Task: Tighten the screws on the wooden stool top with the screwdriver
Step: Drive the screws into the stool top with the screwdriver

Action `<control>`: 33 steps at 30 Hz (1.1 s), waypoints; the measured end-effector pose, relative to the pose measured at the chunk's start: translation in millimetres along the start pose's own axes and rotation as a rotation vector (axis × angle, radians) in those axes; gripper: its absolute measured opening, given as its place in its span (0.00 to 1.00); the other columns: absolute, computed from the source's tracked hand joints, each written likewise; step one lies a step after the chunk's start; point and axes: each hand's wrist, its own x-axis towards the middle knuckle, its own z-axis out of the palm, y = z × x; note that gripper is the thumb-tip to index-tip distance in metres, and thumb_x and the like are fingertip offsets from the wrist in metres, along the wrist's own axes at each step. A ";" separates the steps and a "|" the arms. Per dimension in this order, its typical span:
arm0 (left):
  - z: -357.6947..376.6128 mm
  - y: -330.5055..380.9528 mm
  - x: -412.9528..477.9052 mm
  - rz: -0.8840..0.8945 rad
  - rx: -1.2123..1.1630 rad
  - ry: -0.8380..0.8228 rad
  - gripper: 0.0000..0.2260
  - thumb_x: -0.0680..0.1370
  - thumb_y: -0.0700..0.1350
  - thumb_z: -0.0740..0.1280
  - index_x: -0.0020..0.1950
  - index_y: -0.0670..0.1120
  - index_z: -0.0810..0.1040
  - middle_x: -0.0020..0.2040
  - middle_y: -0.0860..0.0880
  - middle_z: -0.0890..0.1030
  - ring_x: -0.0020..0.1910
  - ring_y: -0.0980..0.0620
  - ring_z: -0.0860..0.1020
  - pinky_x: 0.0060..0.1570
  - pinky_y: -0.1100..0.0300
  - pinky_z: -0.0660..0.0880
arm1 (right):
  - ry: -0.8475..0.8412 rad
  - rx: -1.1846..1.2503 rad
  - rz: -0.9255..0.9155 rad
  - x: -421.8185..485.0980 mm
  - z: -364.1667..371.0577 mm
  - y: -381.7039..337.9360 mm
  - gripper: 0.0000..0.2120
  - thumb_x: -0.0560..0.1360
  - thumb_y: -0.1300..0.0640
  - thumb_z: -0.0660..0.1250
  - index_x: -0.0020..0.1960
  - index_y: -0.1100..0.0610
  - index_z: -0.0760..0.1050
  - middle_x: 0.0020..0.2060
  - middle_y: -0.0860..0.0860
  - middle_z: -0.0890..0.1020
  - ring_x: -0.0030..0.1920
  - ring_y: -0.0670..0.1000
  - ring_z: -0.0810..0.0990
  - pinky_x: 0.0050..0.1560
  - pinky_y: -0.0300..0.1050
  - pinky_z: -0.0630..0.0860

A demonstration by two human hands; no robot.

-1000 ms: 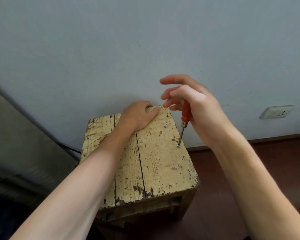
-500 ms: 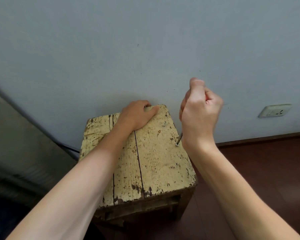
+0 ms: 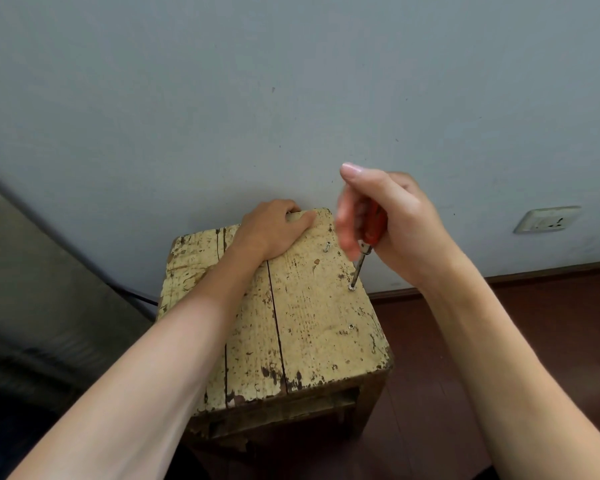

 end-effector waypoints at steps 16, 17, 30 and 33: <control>1.1 -1.7 1.5 0.019 -0.011 0.015 0.27 0.76 0.72 0.56 0.62 0.56 0.81 0.58 0.53 0.83 0.56 0.48 0.79 0.57 0.49 0.76 | 0.348 -0.096 -0.097 3.3 15.4 2.4 0.09 0.85 0.62 0.63 0.54 0.51 0.81 0.42 0.50 0.83 0.40 0.46 0.81 0.40 0.34 0.75; -0.1 -0.5 0.8 0.027 -0.009 -0.002 0.29 0.75 0.73 0.55 0.62 0.56 0.80 0.58 0.53 0.83 0.57 0.47 0.80 0.57 0.48 0.76 | 0.214 -0.064 -0.107 2.7 10.1 0.4 0.10 0.86 0.61 0.62 0.55 0.52 0.82 0.43 0.52 0.85 0.40 0.48 0.83 0.42 0.36 0.77; 3.4 -4.3 4.6 0.016 0.004 0.005 0.26 0.78 0.71 0.57 0.62 0.55 0.81 0.57 0.55 0.83 0.55 0.49 0.80 0.56 0.50 0.76 | 0.525 0.155 -0.127 -0.8 28.1 7.0 0.28 0.85 0.54 0.61 0.29 0.49 0.54 0.22 0.45 0.58 0.23 0.47 0.55 0.26 0.39 0.53; 4.1 -4.7 4.8 0.011 0.012 0.000 0.27 0.78 0.71 0.57 0.63 0.55 0.81 0.59 0.54 0.83 0.57 0.49 0.79 0.58 0.49 0.76 | 0.765 0.147 -0.218 -3.5 39.1 12.5 0.26 0.83 0.51 0.61 0.32 0.52 0.52 0.24 0.47 0.58 0.26 0.49 0.54 0.29 0.45 0.52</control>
